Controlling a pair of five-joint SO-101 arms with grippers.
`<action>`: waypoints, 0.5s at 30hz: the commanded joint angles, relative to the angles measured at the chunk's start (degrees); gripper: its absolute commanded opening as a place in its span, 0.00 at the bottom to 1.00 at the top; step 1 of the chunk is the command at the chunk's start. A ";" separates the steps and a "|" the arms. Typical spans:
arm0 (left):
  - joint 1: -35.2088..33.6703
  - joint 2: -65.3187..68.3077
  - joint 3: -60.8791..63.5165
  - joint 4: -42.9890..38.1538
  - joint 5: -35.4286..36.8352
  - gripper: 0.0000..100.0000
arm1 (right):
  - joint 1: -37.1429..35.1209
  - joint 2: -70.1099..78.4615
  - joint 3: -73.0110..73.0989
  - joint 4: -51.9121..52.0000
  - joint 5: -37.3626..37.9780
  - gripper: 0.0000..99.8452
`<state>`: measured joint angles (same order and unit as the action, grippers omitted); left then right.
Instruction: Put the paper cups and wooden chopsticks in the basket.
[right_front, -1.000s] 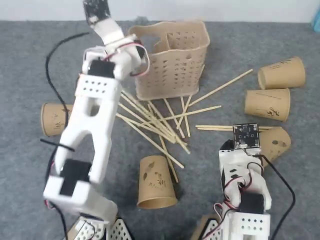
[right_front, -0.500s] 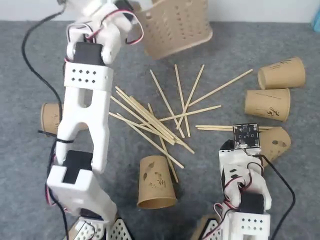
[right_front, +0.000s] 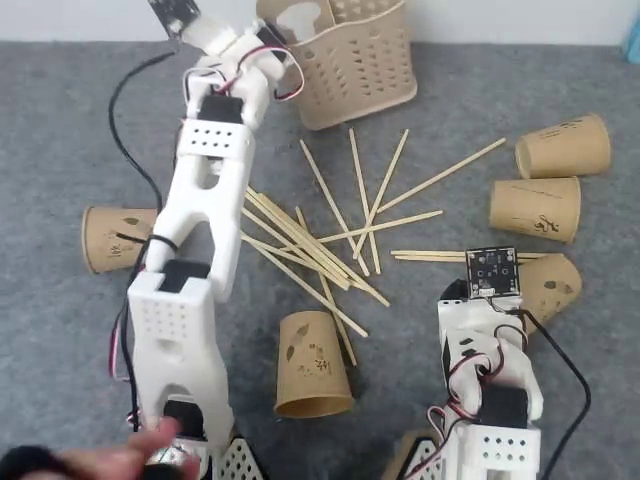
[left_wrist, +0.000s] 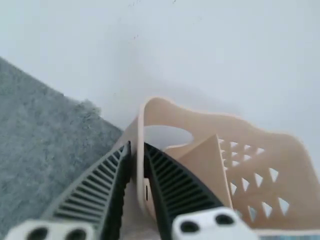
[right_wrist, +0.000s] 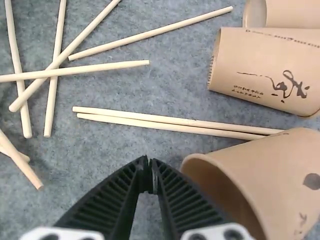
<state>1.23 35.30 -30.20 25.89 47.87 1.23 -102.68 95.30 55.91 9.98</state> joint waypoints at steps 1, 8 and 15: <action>0.53 1.23 -3.38 -7.30 1.05 0.01 | 0.40 0.48 1.23 -0.40 1.05 0.01; 1.23 7.21 -5.58 -4.13 -8.35 0.01 | 0.40 0.84 1.23 -1.01 1.05 0.01; -1.76 7.82 -27.03 31.03 -22.77 0.01 | 0.40 0.84 1.23 -1.01 1.05 0.01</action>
<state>1.49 43.74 -46.37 42.24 30.64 1.23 -102.68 95.30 55.91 9.98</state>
